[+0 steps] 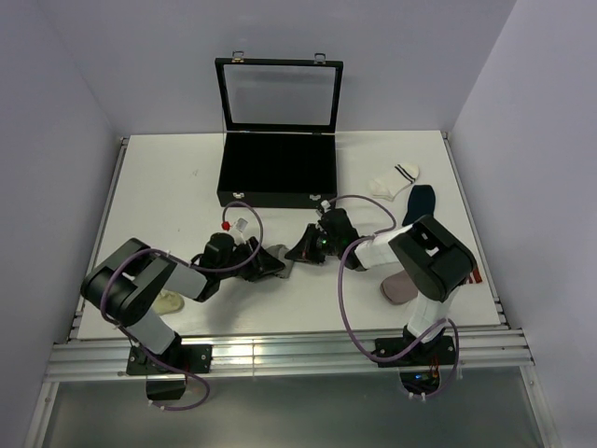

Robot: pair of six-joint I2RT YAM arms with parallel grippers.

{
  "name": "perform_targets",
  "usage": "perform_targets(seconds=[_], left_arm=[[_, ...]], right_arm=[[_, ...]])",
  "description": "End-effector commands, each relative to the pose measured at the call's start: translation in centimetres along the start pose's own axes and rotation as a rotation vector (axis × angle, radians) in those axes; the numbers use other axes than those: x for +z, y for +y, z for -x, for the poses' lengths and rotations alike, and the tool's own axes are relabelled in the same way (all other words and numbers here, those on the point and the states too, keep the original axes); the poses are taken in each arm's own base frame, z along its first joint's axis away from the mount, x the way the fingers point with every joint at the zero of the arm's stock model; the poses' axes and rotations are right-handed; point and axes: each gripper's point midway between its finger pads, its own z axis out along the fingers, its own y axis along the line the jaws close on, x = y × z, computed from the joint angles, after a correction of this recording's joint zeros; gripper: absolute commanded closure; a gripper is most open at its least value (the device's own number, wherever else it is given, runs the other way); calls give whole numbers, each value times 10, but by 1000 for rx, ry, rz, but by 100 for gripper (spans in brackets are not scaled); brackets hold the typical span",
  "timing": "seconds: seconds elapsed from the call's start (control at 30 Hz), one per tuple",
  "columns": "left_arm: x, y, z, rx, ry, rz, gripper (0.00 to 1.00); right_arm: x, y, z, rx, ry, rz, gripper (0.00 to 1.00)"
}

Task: Roll the socks
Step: Roll the sock at the center of the board.

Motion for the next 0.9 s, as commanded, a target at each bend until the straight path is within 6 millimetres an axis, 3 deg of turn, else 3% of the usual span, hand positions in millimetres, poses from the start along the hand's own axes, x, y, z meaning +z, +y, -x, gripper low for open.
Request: perform_targets(seconds=[0.0,0.07,0.13,0.43,0.87], left_arm=[[-8,32,-6,49,25,166,48],[-10,28,2,78,-1,182,40],[-11,20,16,129,-44,189,39],[-19,16,50,301,-129,295,40],[4,24,73,320,-163,362,46]], right_arm=[[-4,-22,-4,-51,5,-117,100],[-6,-24,2,-68,-10,-155,100],[-12,-31,0,-77,5,-209,100],[-37,-43,5,-86,16,-388,100],[-65,-55,14,-116,33,-599,100]])
